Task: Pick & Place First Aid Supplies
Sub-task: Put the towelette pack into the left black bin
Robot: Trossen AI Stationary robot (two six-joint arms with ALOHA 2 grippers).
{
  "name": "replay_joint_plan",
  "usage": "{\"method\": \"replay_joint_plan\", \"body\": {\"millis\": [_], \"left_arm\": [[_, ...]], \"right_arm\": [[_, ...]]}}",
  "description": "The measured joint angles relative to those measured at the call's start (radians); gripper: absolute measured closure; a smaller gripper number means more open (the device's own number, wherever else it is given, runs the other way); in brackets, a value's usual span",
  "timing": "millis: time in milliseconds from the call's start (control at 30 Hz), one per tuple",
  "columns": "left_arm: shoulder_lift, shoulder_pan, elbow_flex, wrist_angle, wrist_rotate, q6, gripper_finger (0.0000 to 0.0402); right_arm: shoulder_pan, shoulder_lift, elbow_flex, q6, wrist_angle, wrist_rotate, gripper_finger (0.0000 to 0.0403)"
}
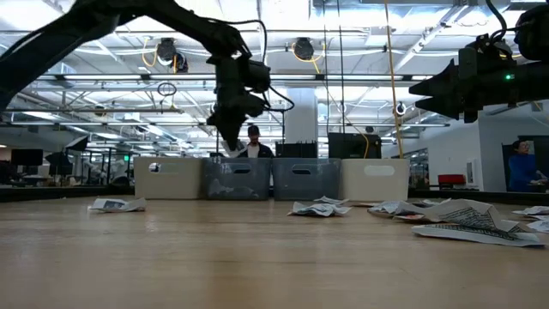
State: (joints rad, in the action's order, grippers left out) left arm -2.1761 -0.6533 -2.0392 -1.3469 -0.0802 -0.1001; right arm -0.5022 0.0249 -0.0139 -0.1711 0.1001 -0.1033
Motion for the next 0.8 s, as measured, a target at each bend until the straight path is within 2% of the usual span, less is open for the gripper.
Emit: {"method": "replay_joint_plan", "body": {"millis": [333,500,633,800], "left_arm": [[-0.115,0.008,0.001,0.016,-0.014,-0.010,0.0387],[-0.120,0.008,0.001,0.018,-0.055,0.015,0.0373],[-0.121,0.006,0.001,0.020,-0.053,0.025,0.0330],[-0.121,0.000,0.001,0.020,-0.052,0.012,0.0246]], "right_arm": [[0.000,0.000,0.000,0.000,0.000,0.000,0.0105],[0.000,0.000,0.000,0.000,0.000,0.000,0.0105],[0.000,0.000,0.000,0.000,0.000,0.000,0.0105],[0.000,0.000,0.000,0.000,0.000,0.000,0.0105]]}}
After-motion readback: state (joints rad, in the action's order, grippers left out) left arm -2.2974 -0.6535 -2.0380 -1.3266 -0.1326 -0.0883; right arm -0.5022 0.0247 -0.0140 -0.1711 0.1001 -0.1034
